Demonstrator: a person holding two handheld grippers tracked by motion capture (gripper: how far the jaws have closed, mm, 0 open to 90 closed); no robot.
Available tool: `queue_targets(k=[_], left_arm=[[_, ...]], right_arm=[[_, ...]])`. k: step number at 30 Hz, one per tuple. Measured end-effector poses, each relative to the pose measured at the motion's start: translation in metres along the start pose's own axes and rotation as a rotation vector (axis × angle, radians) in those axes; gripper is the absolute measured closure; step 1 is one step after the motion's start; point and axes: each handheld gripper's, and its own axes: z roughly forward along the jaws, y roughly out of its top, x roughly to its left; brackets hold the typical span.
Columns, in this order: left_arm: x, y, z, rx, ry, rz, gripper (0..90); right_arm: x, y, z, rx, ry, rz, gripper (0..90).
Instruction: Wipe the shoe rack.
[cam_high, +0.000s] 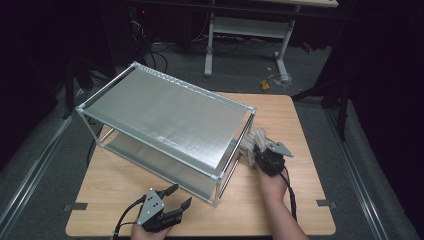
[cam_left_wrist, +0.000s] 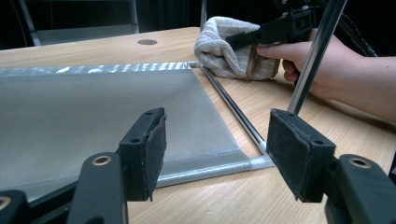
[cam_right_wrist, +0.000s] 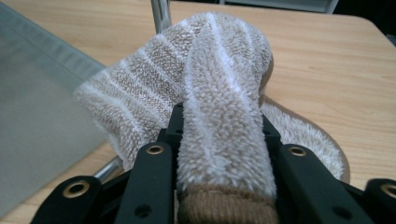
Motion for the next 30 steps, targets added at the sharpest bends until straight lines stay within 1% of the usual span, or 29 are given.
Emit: queue_targets(k=[7,10,13,18,20,23,27,28,30], left_arm=[[0.000,-0.001,0.000,0.002,0.002,-0.001,38.1],[0.001,0.000,-0.001,0.001,0.005,-0.004,38.1],[0.002,-0.001,-0.001,0.008,0.003,-0.006,37.8],[0.004,0.000,-0.001,0.011,0.009,-0.001,37.7],[0.005,-0.001,-0.001,0.011,0.013,-0.001,37.7],[0.008,-0.001,-0.001,0.011,0.024,-0.002,37.8],[0.012,0.001,-0.004,0.007,0.039,-0.007,37.8],[0.013,0.001,-0.004,0.001,0.044,-0.013,37.7],[0.016,0.001,-0.006,0.001,0.050,-0.018,37.8]], right_arm=[[-0.002,-0.002,0.003,0.022,0.000,-0.004,68.7],[-0.002,-0.001,0.001,0.015,0.001,-0.011,69.3],[-0.002,0.002,-0.004,-0.003,0.004,-0.017,69.6],[-0.004,0.008,-0.017,-0.043,0.007,-0.025,69.6],[-0.004,0.011,-0.024,-0.058,0.016,-0.024,69.5],[-0.004,0.013,-0.035,-0.080,0.020,-0.041,69.4],[-0.008,0.011,-0.053,-0.106,0.029,-0.054,69.2],[-0.009,0.010,-0.057,-0.105,0.030,-0.058,69.2],[-0.014,0.007,-0.066,-0.109,0.016,-0.065,69.1]])
